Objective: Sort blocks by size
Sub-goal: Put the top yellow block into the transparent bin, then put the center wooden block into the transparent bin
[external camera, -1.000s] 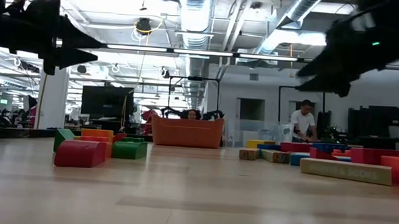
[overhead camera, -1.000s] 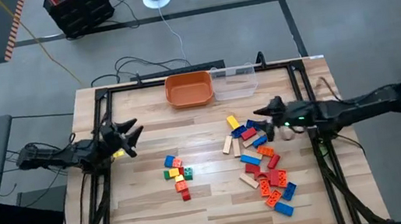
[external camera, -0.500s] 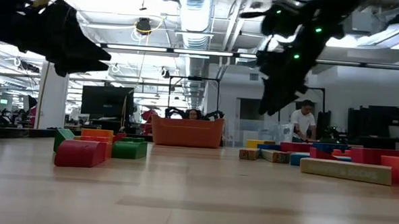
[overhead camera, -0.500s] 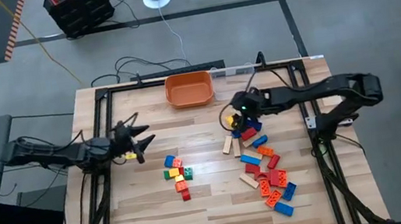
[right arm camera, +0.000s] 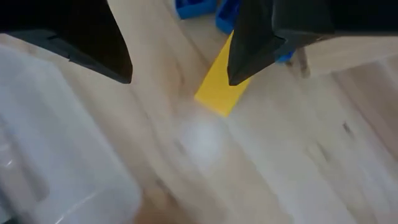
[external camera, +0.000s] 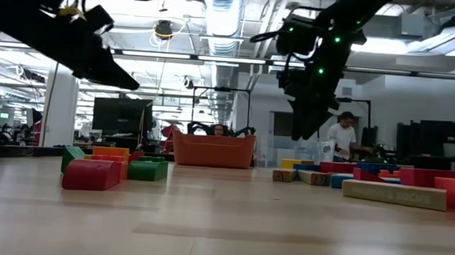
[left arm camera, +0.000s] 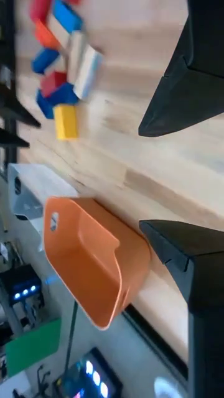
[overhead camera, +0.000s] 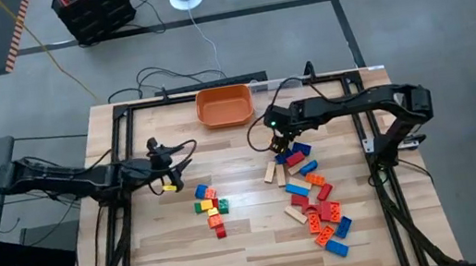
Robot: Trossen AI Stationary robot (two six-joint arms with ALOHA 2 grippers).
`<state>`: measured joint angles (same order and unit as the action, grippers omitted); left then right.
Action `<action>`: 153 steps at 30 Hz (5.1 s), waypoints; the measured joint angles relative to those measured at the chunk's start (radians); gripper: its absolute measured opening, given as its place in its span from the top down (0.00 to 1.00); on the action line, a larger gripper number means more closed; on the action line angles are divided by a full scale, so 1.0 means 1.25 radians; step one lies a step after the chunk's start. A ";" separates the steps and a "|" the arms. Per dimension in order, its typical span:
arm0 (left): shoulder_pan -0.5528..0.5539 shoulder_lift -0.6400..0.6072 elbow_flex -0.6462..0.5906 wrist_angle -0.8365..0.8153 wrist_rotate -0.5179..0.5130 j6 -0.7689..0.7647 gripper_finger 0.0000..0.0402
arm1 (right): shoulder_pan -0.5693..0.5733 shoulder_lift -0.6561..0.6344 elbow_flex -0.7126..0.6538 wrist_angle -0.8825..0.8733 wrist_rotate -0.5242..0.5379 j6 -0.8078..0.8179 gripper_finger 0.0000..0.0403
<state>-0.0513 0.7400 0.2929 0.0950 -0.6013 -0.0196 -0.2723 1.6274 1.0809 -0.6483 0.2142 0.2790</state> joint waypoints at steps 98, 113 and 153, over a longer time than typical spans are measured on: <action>-0.008 0.103 0.136 -0.121 0.054 -0.009 0.44 | 0.078 0.127 0.381 -0.196 -0.086 -0.535 0.32; -0.008 0.103 0.136 -0.119 0.054 -0.014 0.44 | 0.266 0.129 0.187 -0.085 -0.084 -0.627 0.32; -0.008 0.104 0.135 -0.121 0.054 -0.021 0.44 | 0.226 0.283 0.206 -0.129 -0.070 -0.731 0.60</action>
<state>-0.0608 0.8696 0.4618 -0.0563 -0.5339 -0.0452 0.0099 1.9813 1.3381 -0.8090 0.1265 -0.6345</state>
